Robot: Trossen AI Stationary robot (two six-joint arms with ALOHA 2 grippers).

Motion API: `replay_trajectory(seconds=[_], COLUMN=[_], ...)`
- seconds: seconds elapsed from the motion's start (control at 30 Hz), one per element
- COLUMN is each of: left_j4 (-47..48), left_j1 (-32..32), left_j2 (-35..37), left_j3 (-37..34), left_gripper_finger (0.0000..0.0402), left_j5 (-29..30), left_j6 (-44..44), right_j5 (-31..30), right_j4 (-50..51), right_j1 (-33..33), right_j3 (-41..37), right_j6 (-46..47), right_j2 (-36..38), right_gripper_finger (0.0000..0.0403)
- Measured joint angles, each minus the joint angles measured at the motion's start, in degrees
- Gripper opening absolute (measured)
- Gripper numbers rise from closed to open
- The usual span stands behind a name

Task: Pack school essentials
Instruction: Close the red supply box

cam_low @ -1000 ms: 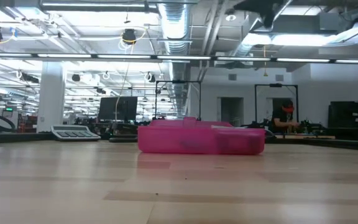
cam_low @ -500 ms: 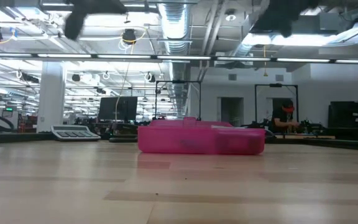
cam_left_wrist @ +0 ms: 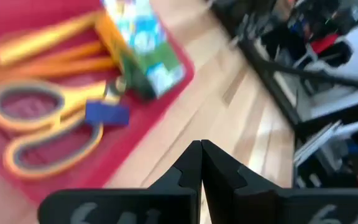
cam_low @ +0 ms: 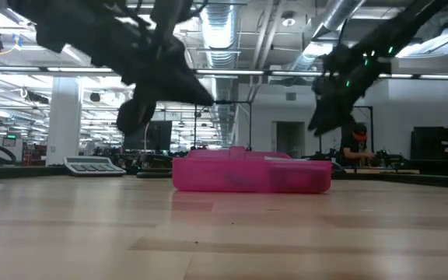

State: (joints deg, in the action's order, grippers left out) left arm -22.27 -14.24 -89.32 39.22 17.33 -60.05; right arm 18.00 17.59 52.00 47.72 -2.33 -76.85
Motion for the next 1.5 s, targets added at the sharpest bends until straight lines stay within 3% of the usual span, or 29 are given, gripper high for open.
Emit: replay_trajectory(seconds=[0.13, 0.43, 0.67, 1.13, 1.5], left_j4=[-0.09, 2.54, 5.92, 7.44, 7.86], left_j1=[0.44, 2.96, 4.52, 4.91, 4.98], left_j2=[-2.96, -3.59, -3.59, -3.59, -3.59], left_j3=[0.0, 0.04, 0.02, 0.02, 0.02], left_gripper_finger=[0.0, 0.0, 0.0, 0.0, 0.0], left_j5=[-2.2, -4.35, -4.77, -4.6, -1.49], left_j6=[-1.27, -1.53, -0.76, 0.9, 1.35], right_j5=[8.06, 8.71, 9.2, 9.1, 9.14], right_j4=[-6.11, -9.98, -8.71, -3.19, 9.04], right_j1=[3.42, 1.11, -2.09, -7.98, -11.81], right_j3=[0.04, 5.5, 13.37, 20.1, 24.68], right_j6=[2.31, 1.84, 0.14, -5.95, -12.77], right_j2=[-8.51, -22.79, -28.16, -32.2, -26.1], right_gripper_finger=[0.0193, 0.0181, 0.018, 0.0176, 0.0169])
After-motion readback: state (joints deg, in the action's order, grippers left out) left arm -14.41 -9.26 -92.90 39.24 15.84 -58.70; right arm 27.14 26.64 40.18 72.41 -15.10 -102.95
